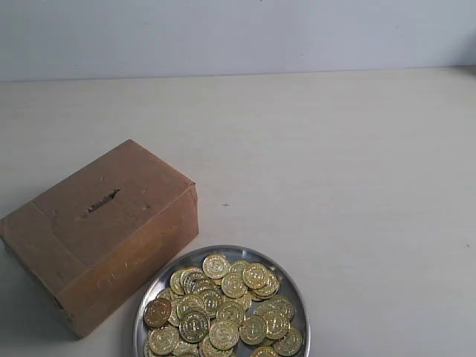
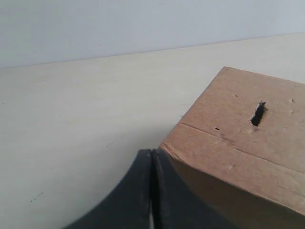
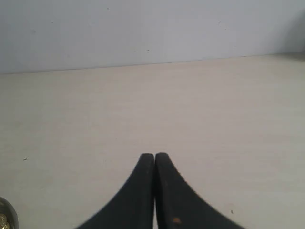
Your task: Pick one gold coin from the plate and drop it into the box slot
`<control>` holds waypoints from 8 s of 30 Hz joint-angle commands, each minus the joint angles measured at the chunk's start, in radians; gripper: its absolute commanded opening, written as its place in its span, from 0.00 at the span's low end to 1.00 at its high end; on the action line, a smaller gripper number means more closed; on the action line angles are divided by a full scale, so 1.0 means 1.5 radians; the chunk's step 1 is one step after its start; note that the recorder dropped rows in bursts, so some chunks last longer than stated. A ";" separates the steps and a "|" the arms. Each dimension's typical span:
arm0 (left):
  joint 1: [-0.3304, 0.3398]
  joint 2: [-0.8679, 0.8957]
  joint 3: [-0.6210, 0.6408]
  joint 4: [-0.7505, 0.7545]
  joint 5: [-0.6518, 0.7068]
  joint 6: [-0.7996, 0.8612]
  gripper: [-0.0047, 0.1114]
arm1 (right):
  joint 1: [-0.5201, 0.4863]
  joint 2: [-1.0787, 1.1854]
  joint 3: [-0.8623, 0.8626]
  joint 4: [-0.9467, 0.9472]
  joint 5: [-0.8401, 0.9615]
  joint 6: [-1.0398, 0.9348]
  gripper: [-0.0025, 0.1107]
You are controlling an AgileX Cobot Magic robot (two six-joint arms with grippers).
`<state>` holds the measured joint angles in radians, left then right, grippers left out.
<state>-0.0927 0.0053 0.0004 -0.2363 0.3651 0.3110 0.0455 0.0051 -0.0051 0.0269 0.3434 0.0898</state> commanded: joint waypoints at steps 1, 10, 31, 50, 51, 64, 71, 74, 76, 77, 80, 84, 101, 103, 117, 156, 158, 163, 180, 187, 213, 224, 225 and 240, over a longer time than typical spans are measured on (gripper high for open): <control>0.002 -0.004 0.000 -0.008 -0.006 -0.002 0.04 | 0.001 -0.003 0.003 0.001 -0.002 -0.006 0.02; 0.002 -0.004 0.000 -0.008 -0.004 -0.002 0.04 | 0.001 -0.003 0.003 0.001 -0.002 -0.006 0.02; 0.002 -0.004 0.000 -0.008 -0.006 -0.002 0.04 | 0.001 -0.003 0.003 0.001 -0.002 -0.006 0.02; 0.002 -0.004 0.000 -0.008 -0.006 -0.002 0.04 | 0.001 -0.003 0.003 0.001 -0.002 -0.006 0.02; 0.002 -0.004 0.000 -0.008 -0.006 -0.002 0.04 | 0.001 -0.003 0.003 0.001 -0.002 -0.006 0.02; 0.002 -0.004 0.000 -0.008 -0.003 -0.002 0.04 | 0.001 -0.003 0.003 0.035 -0.054 0.002 0.02; 0.002 -0.004 0.000 -0.008 -0.003 -0.002 0.04 | 0.001 -0.003 0.003 0.051 -0.144 0.009 0.02; 0.002 -0.004 0.000 -0.008 -0.003 -0.002 0.04 | 0.001 -0.003 0.003 0.051 -0.166 0.009 0.02; 0.002 -0.004 0.000 -0.008 -0.003 -0.002 0.04 | 0.001 -0.003 0.003 0.051 -0.171 0.009 0.02; 0.002 -0.004 0.000 -0.008 -0.003 -0.002 0.04 | 0.001 -0.003 0.003 0.051 -0.171 0.009 0.02; 0.002 -0.004 0.000 -0.008 -0.003 -0.002 0.04 | 0.001 -0.003 0.003 0.051 -0.171 0.009 0.02; 0.002 -0.004 0.000 -0.008 -0.003 -0.002 0.04 | 0.001 -0.003 0.003 0.051 -0.203 0.000 0.02; 0.002 -0.004 0.000 -0.008 -0.003 -0.002 0.04 | 0.001 -0.003 -0.002 0.143 -0.283 0.233 0.02; 0.002 -0.004 0.000 -0.008 -0.003 -0.002 0.04 | 0.001 -0.003 -0.032 0.123 -0.206 0.228 0.02; 0.002 -0.004 0.000 -0.008 -0.003 -0.001 0.04 | 0.001 0.130 -0.302 0.486 0.177 -0.361 0.02; 0.002 -0.004 0.000 -0.008 -0.003 -0.001 0.04 | 0.372 0.989 -0.481 0.462 0.127 -0.672 0.03; 0.002 -0.004 0.000 -0.008 -0.003 -0.001 0.04 | 0.394 1.013 -0.481 0.462 0.114 -0.673 0.06; 0.002 -0.004 0.000 -0.008 -0.003 -0.001 0.04 | 0.426 1.051 -0.481 0.462 0.089 -0.719 0.16; 0.002 -0.004 0.000 -0.008 -0.003 -0.001 0.04 | 0.428 1.091 -0.481 0.432 0.099 -0.778 0.43; 0.002 -0.004 0.000 -0.008 -0.003 -0.001 0.04 | 0.428 1.091 -0.481 0.369 0.136 -0.808 0.43; 0.002 -0.004 0.000 -0.008 -0.003 -0.001 0.04 | 0.428 1.097 -0.481 0.311 0.130 -0.853 0.52; 0.002 -0.004 0.000 -0.008 -0.003 -0.001 0.04 | 0.428 1.159 -0.537 0.311 0.139 -0.841 0.52; 0.002 -0.004 0.000 -0.008 -0.003 -0.001 0.04 | 0.428 1.162 -0.540 0.311 0.142 -0.841 0.52; 0.002 -0.004 0.000 -0.008 -0.003 -0.001 0.04 | 0.428 1.190 -0.548 0.286 0.157 -0.842 0.50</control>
<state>-0.0927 0.0053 0.0004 -0.2363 0.3658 0.3110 0.6844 1.7841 -0.8200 0.4643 0.5777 -1.1715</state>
